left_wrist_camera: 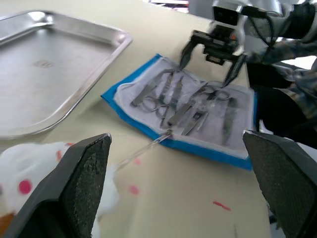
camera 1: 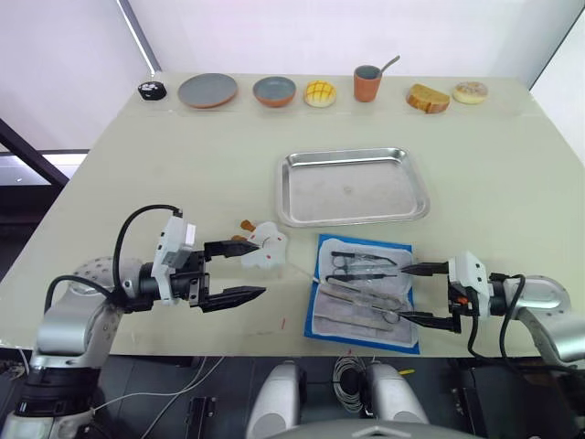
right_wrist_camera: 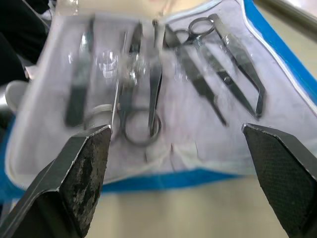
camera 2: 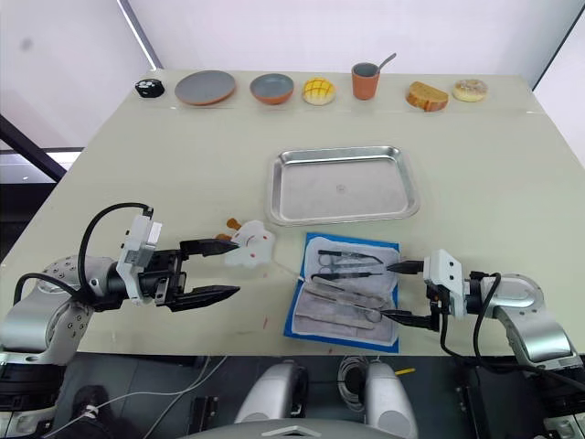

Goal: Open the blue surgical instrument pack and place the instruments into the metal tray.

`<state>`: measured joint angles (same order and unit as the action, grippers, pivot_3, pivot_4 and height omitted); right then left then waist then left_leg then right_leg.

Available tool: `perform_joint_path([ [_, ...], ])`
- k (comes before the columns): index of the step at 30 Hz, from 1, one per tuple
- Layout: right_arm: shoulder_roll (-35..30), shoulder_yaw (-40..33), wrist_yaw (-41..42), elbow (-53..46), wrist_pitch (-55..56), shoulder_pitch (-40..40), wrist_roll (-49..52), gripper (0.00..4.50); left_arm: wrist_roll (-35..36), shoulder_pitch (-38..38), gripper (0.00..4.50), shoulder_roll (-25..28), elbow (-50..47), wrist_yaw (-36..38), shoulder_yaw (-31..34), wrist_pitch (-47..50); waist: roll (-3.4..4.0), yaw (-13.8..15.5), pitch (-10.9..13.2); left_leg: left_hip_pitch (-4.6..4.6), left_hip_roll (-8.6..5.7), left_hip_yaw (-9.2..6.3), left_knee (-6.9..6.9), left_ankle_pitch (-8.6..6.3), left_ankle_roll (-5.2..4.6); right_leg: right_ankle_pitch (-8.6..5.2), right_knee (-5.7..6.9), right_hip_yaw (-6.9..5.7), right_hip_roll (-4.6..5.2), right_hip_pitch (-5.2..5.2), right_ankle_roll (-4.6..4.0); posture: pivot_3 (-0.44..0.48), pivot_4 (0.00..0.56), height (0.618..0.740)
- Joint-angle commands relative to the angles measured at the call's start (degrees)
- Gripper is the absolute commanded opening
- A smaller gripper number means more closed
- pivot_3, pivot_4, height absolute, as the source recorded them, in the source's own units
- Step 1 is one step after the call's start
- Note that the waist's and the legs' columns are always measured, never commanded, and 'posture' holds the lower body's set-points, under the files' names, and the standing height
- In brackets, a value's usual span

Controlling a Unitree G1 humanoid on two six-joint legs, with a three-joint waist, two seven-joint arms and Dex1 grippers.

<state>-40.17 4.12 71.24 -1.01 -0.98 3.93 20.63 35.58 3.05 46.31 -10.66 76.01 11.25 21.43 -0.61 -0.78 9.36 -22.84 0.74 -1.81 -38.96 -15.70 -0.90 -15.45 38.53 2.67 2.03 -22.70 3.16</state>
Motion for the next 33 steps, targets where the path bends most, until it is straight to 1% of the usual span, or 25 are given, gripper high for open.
perform_joint_path([
  [1,0.7,-0.4,1.5,1.6,4.9,0.8,-0.6,4.42,-1.1,0.8,4.50,0.8,-1.0,3.1,1.4,-6.7,0.00,0.1,0.0,0.00,0.00,0.01,0.00,0.00,0.00,0.00,0.00,0.01,0.01,0.00,0.00,0.000,0.150,0.740],
  [3,1.1,-0.3,2.2,3.1,6.2,0.7,-0.7,4.42,0.9,1.0,4.50,1.5,-1.1,2.9,1.6,-3.9,0.00,0.1,0.0,0.00,-0.01,0.03,0.00,0.00,0.00,0.00,-0.01,0.01,0.01,0.00,0.00,0.000,0.150,0.740],
  [5,1.4,-0.2,2.7,4.4,7.4,0.6,-0.9,4.42,1.1,1.0,4.50,1.1,-1.1,2.0,1.9,-4.1,0.01,0.0,0.0,0.00,-0.01,0.02,0.00,0.00,0.00,0.00,-0.01,0.01,0.01,0.00,0.00,0.000,0.150,0.740],
  [7,1.7,0.1,2.9,5.7,9.1,0.5,-1.7,4.42,4.7,1.4,4.50,-0.9,-0.6,3.8,2.4,-4.3,0.01,0.0,0.0,0.01,-0.01,0.02,0.00,0.00,0.00,0.00,0.00,0.01,0.00,0.00,0.00,0.000,0.150,0.740],
  [8,1.9,0.2,2.9,6.0,9.6,0.4,-2.0,4.42,5.7,1.4,4.50,-0.6,-0.4,4.3,2.3,-3.0,0.01,0.0,0.0,0.01,-0.01,0.02,0.00,0.00,0.00,0.00,0.00,0.02,0.01,0.00,0.00,0.000,0.150,0.740],
  [9,2.0,0.2,2.8,6.4,10.2,0.4,-2.3,4.42,5.7,1.5,4.50,-0.4,-0.1,4.3,2.2,-2.7,0.00,0.0,0.0,0.01,0.00,0.02,0.00,0.00,0.00,0.00,0.00,0.01,0.01,0.00,0.00,0.000,0.150,0.740],
  [13,2.2,0.5,2.2,6.8,11.4,0.1,-3.3,4.42,5.6,3.0,4.50,1.0,1.5,10.0,1.0,-4.6,0.00,0.0,0.0,0.02,-0.02,0.02,0.00,0.00,0.00,0.00,0.01,0.01,-0.01,0.00,0.00,0.000,0.150,0.740],
  [16,2.3,0.8,1.0,6.8,11.8,-0.3,-4.5,4.42,7.2,4.7,4.50,1.1,2.6,11.8,0.7,-2.7,0.00,0.0,0.0,0.02,-0.04,0.03,0.00,0.00,0.00,0.00,0.00,0.01,-0.02,0.01,0.00,0.000,0.150,0.740],
  [19,2.8,1.1,1.0,7.4,12.2,-0.4,-4.4,4.42,6.7,6.6,4.50,0.5,3.5,12.1,-0.1,-3.2,-0.01,0.0,0.0,0.03,-0.04,0.02,0.00,0.00,0.00,0.00,0.00,0.00,-0.02,0.01,0.00,0.000,0.150,0.740],
  [22,3.1,1.8,0.4,8.6,13.4,0.1,-5.6,4.42,5.9,7.7,4.50,0.2,4.0,11.8,-1.1,-3.1,-0.01,-0.1,0.0,0.05,-0.05,0.02,0.00,0.00,0.00,0.00,0.01,0.02,-0.03,0.01,0.00,0.000,0.150,0.740],
  [29,3.4,3.3,0.4,12.8,15.9,0.9,-7.3,4.42,6.4,10.6,4.50,-1.6,0.3,7.7,-4.0,0.2,-0.17,-0.1,-0.1,0.10,-0.02,0.01,0.00,0.00,0.00,0.00,0.02,0.01,-0.07,0.05,-0.01,0.000,0.150,0.740],
  [33,3.7,4.2,0.4,15.1,16.3,1.5,-7.4,4.42,4.6,14.1,4.50,-3.0,0.7,5.9,-6.9,0.7,-0.27,-0.2,-0.2,0.14,-0.02,0.01,0.00,0.00,0.00,0.01,0.03,0.02,-0.07,0.08,-0.01,0.000,0.150,0.740],
])
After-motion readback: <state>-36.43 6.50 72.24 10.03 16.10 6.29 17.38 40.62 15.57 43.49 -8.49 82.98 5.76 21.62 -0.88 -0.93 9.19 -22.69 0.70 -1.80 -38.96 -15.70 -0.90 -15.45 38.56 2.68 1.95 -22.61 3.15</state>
